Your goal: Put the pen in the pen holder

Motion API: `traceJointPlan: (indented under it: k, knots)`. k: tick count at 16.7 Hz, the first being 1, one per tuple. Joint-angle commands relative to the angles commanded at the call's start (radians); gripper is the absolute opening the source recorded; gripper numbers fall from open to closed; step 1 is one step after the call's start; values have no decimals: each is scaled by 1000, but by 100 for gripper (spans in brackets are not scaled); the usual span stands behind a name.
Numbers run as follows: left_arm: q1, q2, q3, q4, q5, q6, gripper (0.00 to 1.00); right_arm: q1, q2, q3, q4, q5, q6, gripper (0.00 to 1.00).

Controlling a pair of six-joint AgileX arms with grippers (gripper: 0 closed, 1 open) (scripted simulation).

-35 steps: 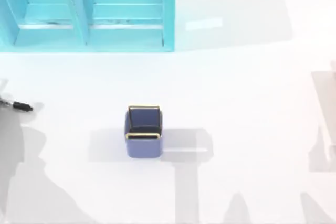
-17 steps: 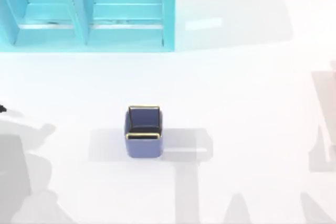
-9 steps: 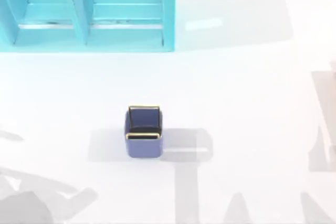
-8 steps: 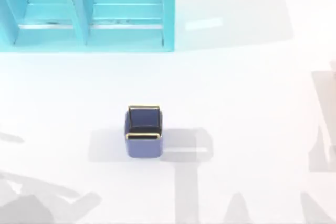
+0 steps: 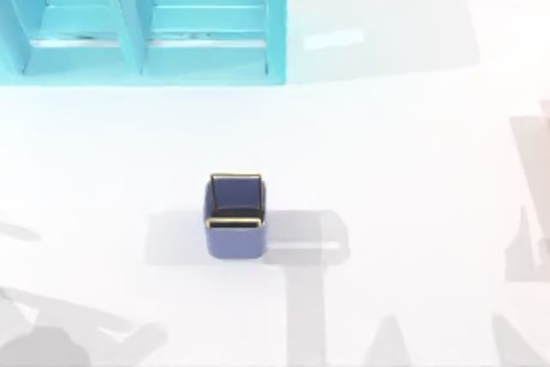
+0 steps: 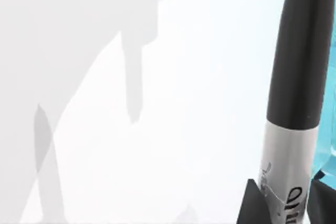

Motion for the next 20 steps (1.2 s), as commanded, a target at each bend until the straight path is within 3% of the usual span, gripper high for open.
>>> traceJointPlan:
  k: [3, 7, 12, 20]
  knots:
    - [-64, 54, -22, 8, -88, 8, 0, 0, 0, 0, 0, 0, 0, 100]
    - [-246, 177, -53, 59, -336, 39, 0, 0, 0, 0, 0, 0, 0, 100]
    - [-572, 330, -32, 222, -780, 102, 0, 0, 0, 0, 0, 0, 0, 100]
    - [-1165, 507, 137, 648, -1560, 210, 0, 0, 0, 0, 0, 0, 0, 100]
